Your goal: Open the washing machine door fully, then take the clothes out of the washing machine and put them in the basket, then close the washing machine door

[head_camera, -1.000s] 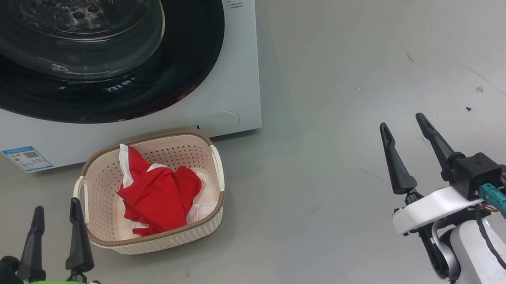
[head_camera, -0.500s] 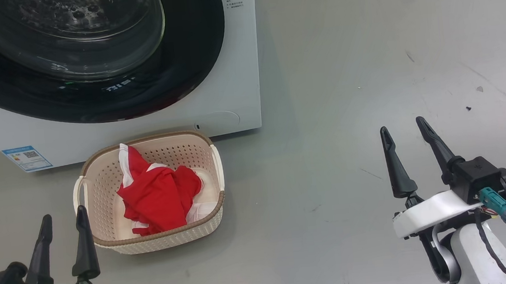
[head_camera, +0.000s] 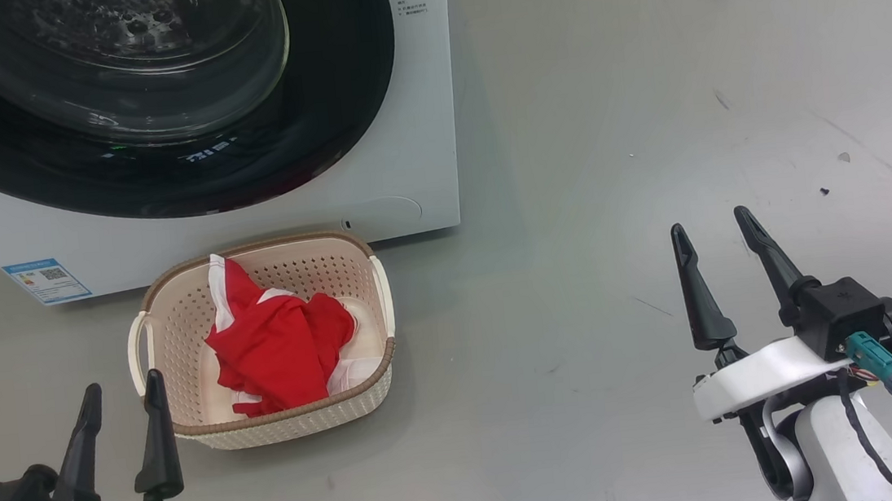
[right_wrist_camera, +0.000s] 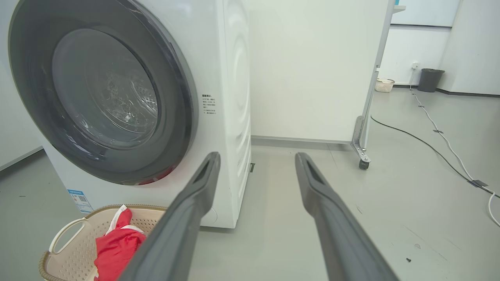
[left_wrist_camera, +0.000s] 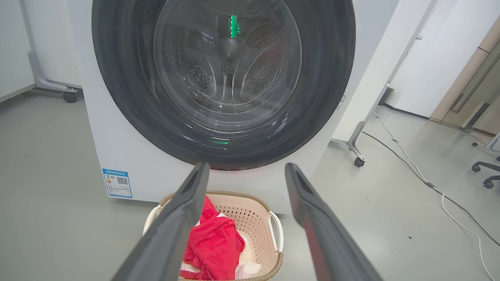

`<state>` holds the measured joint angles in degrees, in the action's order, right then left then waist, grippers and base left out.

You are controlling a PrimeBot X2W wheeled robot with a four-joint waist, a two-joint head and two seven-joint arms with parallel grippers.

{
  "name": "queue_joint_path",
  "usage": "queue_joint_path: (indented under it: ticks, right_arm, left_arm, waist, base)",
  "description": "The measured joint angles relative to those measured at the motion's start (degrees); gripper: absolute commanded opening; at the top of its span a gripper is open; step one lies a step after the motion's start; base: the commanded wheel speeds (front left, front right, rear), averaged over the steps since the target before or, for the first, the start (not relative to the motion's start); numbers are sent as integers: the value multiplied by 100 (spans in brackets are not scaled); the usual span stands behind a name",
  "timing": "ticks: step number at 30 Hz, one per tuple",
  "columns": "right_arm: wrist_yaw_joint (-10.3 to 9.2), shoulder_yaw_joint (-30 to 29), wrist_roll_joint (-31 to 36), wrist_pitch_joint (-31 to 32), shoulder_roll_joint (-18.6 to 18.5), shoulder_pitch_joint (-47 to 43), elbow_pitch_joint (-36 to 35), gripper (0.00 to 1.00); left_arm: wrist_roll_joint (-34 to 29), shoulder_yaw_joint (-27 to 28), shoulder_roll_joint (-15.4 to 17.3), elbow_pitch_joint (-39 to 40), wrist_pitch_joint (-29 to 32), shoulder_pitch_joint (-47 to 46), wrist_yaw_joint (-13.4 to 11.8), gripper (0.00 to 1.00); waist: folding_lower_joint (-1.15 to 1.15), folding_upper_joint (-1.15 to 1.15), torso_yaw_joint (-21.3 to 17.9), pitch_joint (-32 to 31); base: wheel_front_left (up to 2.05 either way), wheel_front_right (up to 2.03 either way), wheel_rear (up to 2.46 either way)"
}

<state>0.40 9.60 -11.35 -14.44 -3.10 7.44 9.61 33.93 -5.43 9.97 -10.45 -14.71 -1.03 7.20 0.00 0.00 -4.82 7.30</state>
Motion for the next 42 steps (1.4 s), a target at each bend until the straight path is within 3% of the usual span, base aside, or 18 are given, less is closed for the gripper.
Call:
queue_joint_path:
  ticks: [34,35,42]
  right_arm:
    - [52,-2,41,0,26,-89,4,100]
    - [51,0,40,1,30,-93,31,0]
    - [52,16,-12,9,82,-333,252,0]
  left_arm:
    - [88,-4,7,-151,0,11,0,100]
    - [92,-8,-7,-180,1,10,0,0]
    - [118,-66,-181,-382,11,44,0,0]
  waist:
    - [0,0,-7,-131]
    - [0,0,-7,-136]
    - [0,0,-5,-139]
  base:
    - [0,0,0]
    - [0,0,0]
    - [0,0,0]
